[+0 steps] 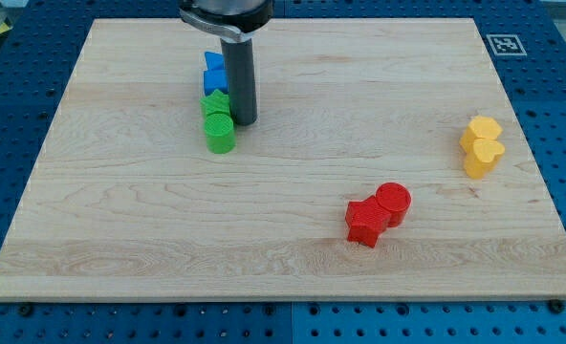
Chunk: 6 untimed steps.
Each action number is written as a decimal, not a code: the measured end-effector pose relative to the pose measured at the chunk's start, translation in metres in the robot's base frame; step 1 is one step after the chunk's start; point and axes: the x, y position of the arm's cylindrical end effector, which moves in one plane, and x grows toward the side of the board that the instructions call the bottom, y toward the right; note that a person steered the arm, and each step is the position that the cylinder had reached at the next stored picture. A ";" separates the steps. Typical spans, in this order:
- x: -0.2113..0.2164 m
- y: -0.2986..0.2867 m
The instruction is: Place the arm bottom right to the yellow blocks
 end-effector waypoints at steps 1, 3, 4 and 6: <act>0.000 0.046; 0.000 0.109; 0.000 0.109; -0.009 0.156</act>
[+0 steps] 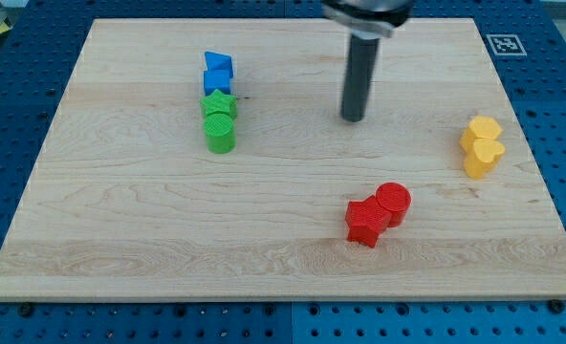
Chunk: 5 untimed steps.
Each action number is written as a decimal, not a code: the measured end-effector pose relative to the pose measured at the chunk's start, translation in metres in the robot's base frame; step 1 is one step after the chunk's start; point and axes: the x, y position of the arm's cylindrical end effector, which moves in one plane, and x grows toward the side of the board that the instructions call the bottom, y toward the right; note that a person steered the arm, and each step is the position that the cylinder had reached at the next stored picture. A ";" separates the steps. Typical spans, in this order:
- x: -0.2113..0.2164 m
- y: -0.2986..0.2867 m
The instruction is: Place the arm bottom right to the yellow blocks
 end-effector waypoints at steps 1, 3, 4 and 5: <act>-0.004 0.075; 0.009 0.206; 0.037 0.212; 0.041 0.211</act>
